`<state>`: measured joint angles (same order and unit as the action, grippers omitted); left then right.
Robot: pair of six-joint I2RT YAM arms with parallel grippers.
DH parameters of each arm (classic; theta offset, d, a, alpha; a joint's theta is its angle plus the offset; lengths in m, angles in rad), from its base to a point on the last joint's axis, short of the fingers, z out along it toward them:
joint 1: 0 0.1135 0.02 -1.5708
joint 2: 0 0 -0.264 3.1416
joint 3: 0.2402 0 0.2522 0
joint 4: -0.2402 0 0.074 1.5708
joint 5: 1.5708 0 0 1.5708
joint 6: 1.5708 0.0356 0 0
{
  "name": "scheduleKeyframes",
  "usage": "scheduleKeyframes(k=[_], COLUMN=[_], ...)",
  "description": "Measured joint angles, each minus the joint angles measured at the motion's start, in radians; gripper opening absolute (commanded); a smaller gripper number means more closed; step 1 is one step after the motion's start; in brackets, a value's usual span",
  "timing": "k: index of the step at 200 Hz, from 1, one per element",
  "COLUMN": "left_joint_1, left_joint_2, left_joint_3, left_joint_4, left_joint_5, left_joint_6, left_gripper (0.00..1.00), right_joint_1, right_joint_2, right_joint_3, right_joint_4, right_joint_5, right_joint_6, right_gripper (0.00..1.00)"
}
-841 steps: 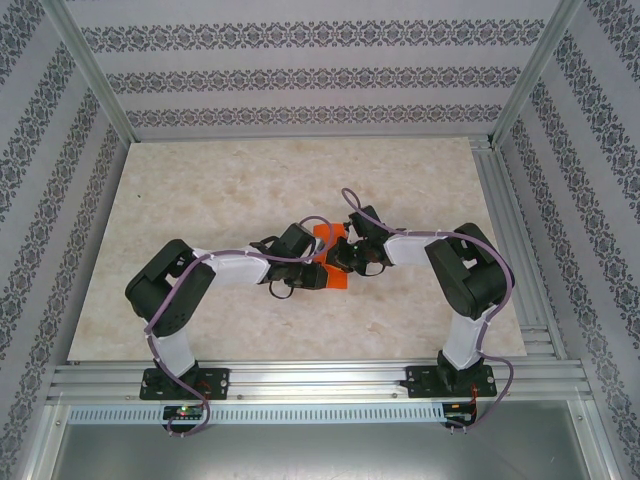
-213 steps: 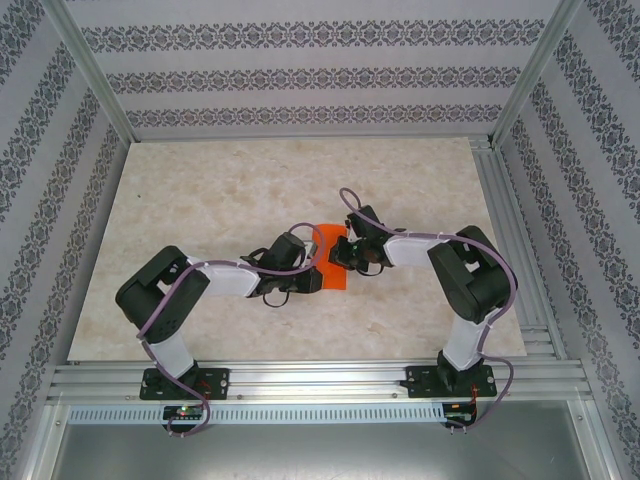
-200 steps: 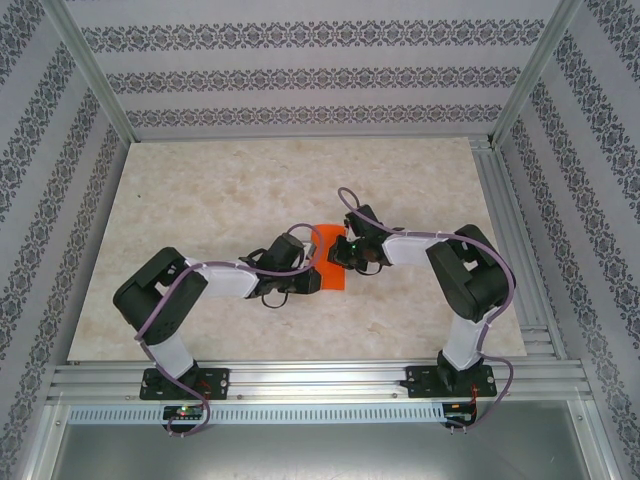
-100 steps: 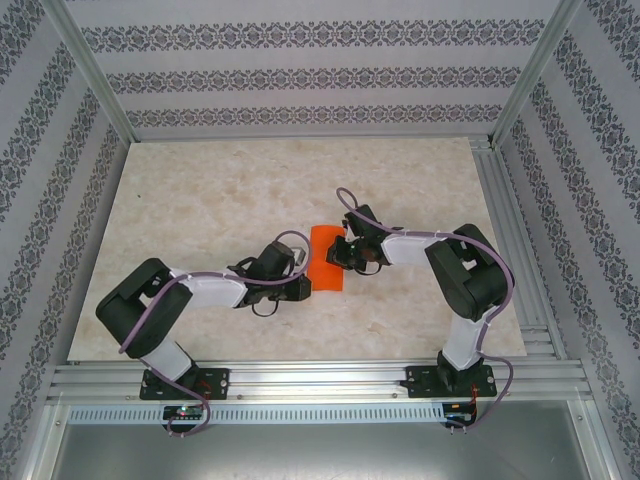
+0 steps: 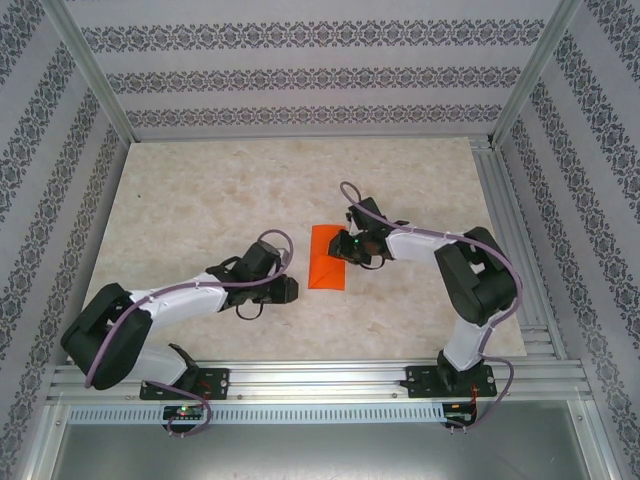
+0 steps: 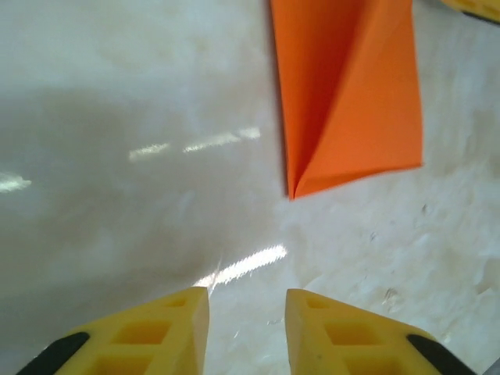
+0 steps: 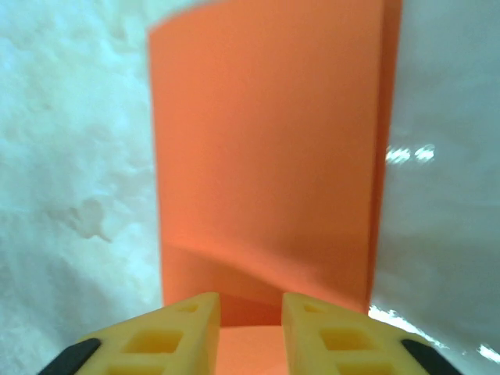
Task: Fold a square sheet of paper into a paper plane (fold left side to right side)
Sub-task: Fold the triangle a second time at the center of the table, then turn over the paper at the center of the table.
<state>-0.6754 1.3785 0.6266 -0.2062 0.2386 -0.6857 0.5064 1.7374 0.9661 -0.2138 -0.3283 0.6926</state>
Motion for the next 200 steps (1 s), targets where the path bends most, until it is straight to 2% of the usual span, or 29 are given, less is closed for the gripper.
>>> scheduleKeyframes(k=[29, 56, 89, 110, 131, 176, 200], left_joint_1=[0.029, 0.034, 0.037, 0.053, 0.067, 0.09, 0.099], left_joint_2=[0.055, 0.16, 0.264, 0.314, 0.348, 0.369, 0.369], left_joint_3=[0.076, 0.165, 0.244, 0.275, 0.288, 0.299, 0.299], left_joint_4=[0.002, 0.032, 0.056, 0.068, 0.088, 0.111, 0.113], left_joint_5=[0.049, 0.098, 0.12, 0.13, 0.153, 0.183, 0.19], left_joint_6=[-0.004, -0.004, -0.003, -0.003, 0.0, 0.008, 0.011], left_gripper=[0.44, 0.45, 0.45, 0.44, 0.38, 0.15, 0.1], right_joint_1=[-0.042, -0.099, -0.152, -0.154, -0.153, -0.15, -0.133], right_joint_2=[-0.15, -0.268, -0.302, -0.302, -0.302, -0.259, -0.208], right_joint_3=[-0.024, -0.122, -0.247, -0.302, -0.34, -0.356, -0.356], right_joint_4=[-0.018, -0.003, 0.025, 0.066, 0.13, 0.264, 0.325], right_joint_5=[0.013, -0.025, -0.102, -0.158, -0.208, -0.274, -0.286], right_joint_6=[-0.048, -0.079, -0.091, -0.089, -0.069, -0.012, 0.016], right_gripper=[0.41, 0.48, 0.56, 0.57, 0.57, 0.56, 0.56])
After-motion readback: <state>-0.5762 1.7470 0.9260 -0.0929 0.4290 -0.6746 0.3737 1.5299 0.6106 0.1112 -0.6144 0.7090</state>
